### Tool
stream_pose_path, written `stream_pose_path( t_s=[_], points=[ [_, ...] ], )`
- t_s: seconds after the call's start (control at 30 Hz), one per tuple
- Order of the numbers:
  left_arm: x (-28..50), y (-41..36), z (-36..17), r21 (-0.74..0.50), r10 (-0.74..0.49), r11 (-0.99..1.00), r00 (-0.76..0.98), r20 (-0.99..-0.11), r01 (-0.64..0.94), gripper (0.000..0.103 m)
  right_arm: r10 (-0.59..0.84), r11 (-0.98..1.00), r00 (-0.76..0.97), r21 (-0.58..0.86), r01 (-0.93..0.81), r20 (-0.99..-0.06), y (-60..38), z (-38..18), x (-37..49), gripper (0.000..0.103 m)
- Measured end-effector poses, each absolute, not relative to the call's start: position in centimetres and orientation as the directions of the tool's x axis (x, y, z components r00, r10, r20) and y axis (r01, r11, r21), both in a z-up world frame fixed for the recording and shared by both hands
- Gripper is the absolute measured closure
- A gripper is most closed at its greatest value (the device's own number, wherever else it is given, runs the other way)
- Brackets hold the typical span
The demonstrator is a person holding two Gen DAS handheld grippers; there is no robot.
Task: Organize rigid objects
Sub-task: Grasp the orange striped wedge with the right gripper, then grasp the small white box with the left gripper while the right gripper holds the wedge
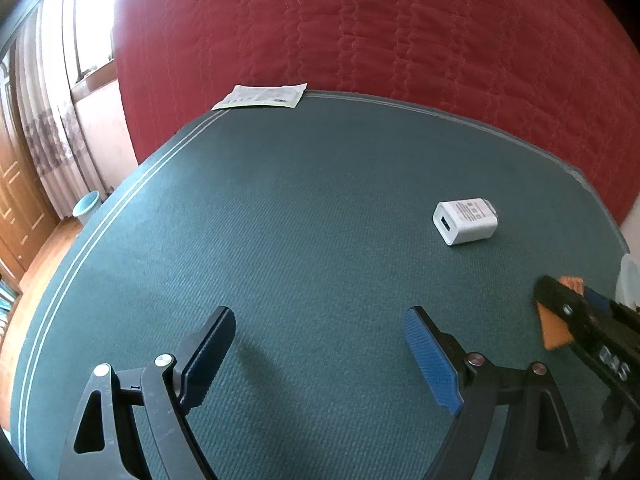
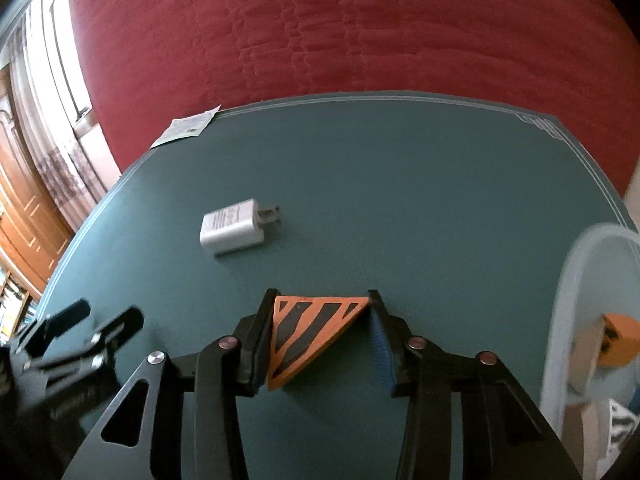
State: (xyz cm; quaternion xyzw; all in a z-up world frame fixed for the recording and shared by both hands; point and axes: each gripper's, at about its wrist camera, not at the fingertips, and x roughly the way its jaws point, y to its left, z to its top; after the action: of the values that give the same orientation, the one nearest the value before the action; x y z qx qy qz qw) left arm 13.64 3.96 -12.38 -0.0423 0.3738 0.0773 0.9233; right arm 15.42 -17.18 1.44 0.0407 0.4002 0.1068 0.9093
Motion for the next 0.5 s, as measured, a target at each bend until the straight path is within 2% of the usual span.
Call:
stream_pose_path(
  t_s=[0.3,0.5],
  points=[
    [15.2,3.0,-12.4,-0.019,0.08,0.991,0.692,-0.718,-0.134,0.014,0.259,0.966,0.648,0.178,-0.189,-0.716,-18.9,1.4,11.1,0.06],
    [17.4,0.7,-11.8,0.014,0.057,0.998,0.712,-0.7,-0.067,0.014,0.284,0.959,0.65,0.22,-0.179,-0.705,-19.6,1.2,11.1,0.06]
  ],
)
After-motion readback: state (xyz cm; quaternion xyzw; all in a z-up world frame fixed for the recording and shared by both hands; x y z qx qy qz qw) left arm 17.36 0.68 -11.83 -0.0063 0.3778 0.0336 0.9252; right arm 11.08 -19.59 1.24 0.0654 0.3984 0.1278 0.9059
